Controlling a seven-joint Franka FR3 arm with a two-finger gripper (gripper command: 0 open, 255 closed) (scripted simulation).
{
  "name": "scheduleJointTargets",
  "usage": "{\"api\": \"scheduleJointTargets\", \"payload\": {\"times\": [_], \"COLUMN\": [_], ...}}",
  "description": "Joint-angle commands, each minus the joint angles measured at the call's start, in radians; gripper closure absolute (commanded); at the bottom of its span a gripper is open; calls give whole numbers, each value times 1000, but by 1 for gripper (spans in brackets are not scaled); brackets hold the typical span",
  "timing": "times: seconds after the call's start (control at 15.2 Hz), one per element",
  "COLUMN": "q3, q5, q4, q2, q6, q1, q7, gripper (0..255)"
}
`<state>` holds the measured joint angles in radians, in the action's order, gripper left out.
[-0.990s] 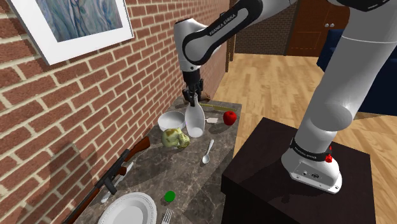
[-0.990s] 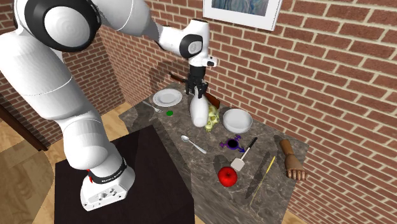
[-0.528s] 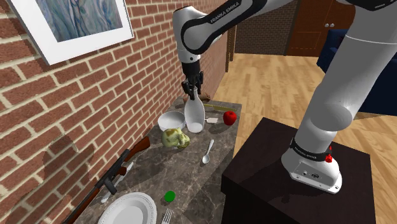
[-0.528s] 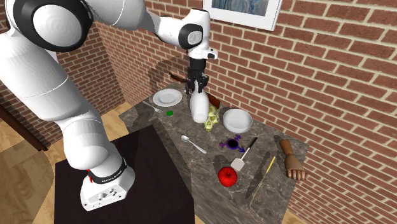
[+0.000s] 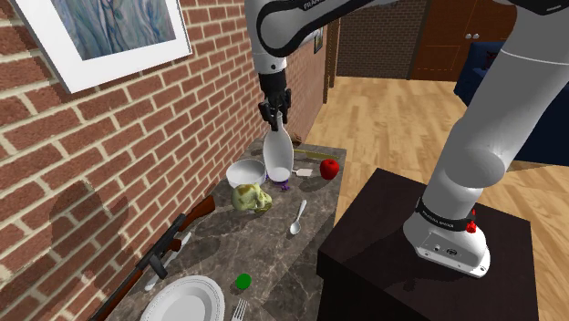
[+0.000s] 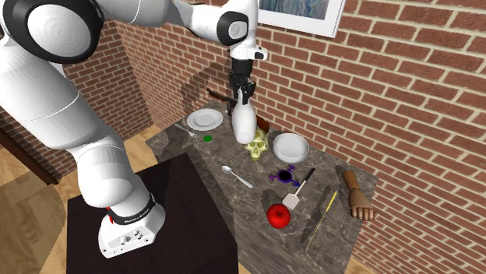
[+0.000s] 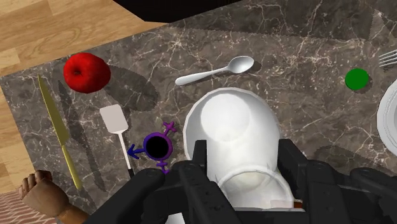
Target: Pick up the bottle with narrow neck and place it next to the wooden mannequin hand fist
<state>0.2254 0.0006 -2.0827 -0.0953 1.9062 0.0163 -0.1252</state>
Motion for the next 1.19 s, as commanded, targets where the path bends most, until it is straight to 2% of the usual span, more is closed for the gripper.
{"api": "scheduleJointTargets", "payload": {"times": [0.0,1.12], "q3": [-1,-5], "q5": [2,5], "q4": [17,225], "q2": [-9,-28], "q6": [-25,-253], "q1": [0,-2], "q7": [2,8], "gripper": [255,255]}}
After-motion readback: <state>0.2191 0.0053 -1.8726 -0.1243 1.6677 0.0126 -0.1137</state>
